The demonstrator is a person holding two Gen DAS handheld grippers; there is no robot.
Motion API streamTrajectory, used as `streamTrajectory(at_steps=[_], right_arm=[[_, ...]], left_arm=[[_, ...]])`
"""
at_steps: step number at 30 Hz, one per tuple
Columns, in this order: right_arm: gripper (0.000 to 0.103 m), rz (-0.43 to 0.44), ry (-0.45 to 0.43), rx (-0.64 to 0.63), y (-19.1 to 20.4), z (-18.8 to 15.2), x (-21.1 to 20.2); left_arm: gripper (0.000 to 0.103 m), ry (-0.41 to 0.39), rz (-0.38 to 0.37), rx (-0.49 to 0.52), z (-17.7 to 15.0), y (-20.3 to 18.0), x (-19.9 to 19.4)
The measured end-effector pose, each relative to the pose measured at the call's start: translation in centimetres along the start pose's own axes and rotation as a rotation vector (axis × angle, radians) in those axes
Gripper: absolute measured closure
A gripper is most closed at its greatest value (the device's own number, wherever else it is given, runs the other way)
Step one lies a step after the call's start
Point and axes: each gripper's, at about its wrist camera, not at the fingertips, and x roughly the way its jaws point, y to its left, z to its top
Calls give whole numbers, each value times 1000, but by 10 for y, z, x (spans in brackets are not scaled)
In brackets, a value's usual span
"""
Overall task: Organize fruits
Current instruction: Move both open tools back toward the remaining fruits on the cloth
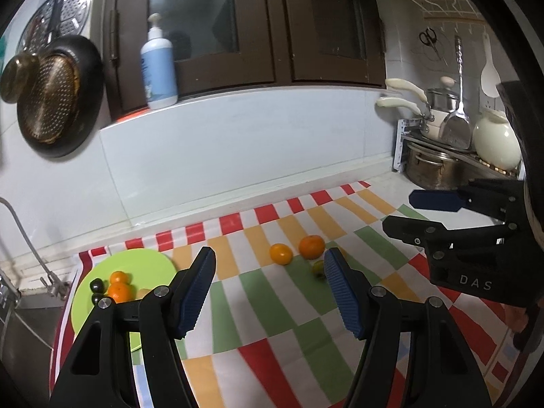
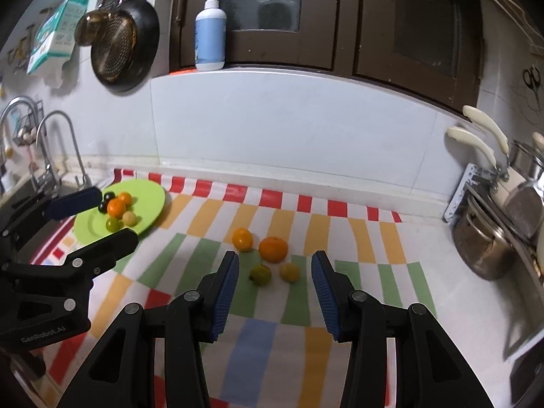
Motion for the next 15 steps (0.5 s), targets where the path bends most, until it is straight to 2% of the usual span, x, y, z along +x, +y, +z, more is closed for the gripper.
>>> streamTrajectory(at_steps=[5,10,15], right_arm=[[58,38,8,-73,-12,0,8],[58,84,18,-136,-25,-3,23],[59,110,29,-181,-32,-10,44]], left_arm=[[43,10,3,12,0,-19,16],[52,64,-22,8,-5,-33,42],[59,78,-47,88,-10,-46,61]])
